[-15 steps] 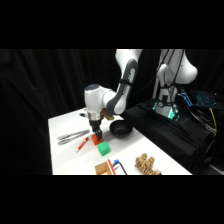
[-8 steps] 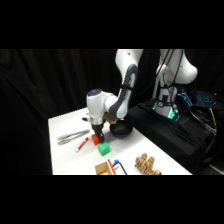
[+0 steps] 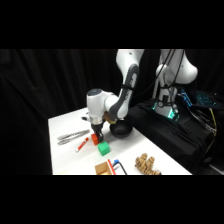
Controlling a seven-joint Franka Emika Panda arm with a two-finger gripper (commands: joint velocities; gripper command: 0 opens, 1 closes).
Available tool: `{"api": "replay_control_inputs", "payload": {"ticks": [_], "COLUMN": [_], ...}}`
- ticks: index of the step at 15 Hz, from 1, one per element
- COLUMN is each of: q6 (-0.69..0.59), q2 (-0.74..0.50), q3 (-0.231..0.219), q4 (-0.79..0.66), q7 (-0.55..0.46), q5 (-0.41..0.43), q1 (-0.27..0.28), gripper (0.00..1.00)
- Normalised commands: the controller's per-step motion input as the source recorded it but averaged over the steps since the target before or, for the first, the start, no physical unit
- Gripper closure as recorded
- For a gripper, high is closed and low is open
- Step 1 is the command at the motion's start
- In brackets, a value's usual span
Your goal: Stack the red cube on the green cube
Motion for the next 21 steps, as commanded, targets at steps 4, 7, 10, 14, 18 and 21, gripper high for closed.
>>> {"api": "replay_control_inputs", "payload": {"ticks": [4, 7, 10, 14, 18, 21], "q6": [-0.37, -0.36, -0.25, 0.00, 0.16, 0.24], "q2": [-0.49, -0.41, -0.26, -0.11, 0.00, 0.05], "q3": [-0.142, -0.011, 0.126, 0.161, 0.114, 0.074], "q4": [-0.21, -0.15, -0.08, -0.06, -0.07, -0.07], "q7": [0.27, 0.22, 0.08, 0.00, -0.02, -0.04], "q5": [-0.222, -0.208, -0.049, 0.088, 0.107, 0.089], "q1": [0.252, 0.146, -0.001, -0.068, -0.079, -0.088], "gripper": [0.73, 0.73, 0.73, 0.73, 0.73, 0.73]}}
